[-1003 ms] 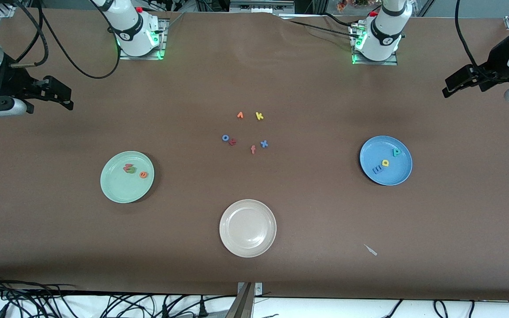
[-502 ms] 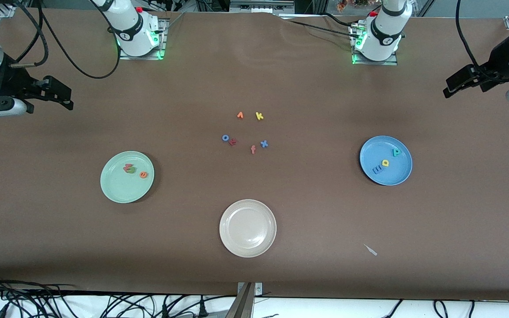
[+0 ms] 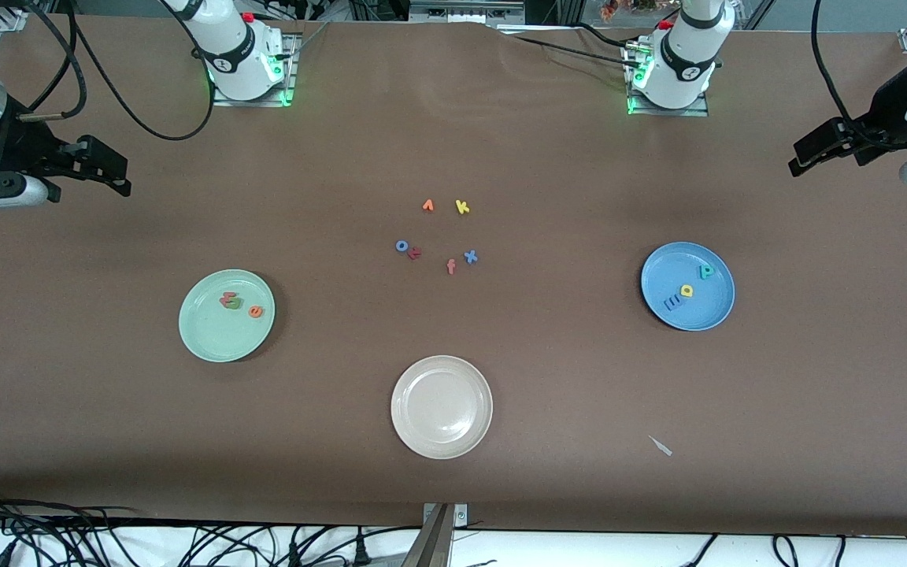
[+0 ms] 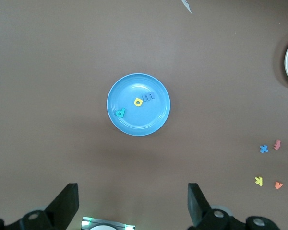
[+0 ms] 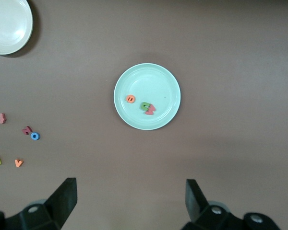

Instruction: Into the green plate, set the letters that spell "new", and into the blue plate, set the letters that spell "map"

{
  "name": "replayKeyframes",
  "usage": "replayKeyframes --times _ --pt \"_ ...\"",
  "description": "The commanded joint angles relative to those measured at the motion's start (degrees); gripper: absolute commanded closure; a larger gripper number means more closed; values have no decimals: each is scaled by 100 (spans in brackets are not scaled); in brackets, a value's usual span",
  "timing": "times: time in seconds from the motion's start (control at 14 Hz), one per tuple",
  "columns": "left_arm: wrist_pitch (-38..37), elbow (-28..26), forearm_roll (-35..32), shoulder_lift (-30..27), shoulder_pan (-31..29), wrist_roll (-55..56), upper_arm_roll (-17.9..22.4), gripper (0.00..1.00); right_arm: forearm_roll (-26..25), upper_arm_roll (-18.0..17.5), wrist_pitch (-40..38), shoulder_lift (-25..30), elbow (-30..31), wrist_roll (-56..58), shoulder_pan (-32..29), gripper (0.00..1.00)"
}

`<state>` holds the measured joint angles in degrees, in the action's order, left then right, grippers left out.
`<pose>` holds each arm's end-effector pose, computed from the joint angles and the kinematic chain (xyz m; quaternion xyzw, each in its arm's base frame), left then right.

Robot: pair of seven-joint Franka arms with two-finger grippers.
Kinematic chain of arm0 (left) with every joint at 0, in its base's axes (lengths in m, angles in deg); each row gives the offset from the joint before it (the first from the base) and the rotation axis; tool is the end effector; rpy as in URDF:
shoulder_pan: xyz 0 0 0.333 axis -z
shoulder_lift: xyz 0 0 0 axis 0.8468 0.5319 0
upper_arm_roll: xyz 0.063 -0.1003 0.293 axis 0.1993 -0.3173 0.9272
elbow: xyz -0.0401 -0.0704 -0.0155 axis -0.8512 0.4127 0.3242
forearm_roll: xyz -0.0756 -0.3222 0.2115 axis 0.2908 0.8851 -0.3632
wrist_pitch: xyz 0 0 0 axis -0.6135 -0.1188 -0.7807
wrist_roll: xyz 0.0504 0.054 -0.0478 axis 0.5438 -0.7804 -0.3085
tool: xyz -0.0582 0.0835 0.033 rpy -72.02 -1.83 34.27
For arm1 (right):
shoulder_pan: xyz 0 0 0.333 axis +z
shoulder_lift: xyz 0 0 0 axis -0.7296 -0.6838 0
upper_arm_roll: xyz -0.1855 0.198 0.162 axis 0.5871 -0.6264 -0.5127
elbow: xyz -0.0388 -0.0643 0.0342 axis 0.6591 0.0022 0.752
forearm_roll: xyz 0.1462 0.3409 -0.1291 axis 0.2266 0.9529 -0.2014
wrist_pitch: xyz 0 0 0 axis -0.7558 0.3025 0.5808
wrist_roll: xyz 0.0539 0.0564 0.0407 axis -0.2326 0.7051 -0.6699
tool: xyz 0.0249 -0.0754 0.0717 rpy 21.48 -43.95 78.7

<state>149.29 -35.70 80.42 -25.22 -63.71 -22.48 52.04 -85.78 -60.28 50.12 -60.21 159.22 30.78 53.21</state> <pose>0.5256 -0.0271 0.6325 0.9935 0.1051 -0.0406 0.0179 0.5591 0.0552 0.6131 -0.9988 -0.0487 0.0024 0.0062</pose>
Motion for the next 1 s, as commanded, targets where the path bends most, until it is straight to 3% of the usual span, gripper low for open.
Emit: replayKeyframes --times 0.0,0.93 --pt "-66 202 73 110 -30 -110 -21 0 -56 -8 -56 9 -19 77 -11 0" --pt "-93 317 73 225 -48 -110 -73 0 -56 0 -38 9 -1 77 -20 0"
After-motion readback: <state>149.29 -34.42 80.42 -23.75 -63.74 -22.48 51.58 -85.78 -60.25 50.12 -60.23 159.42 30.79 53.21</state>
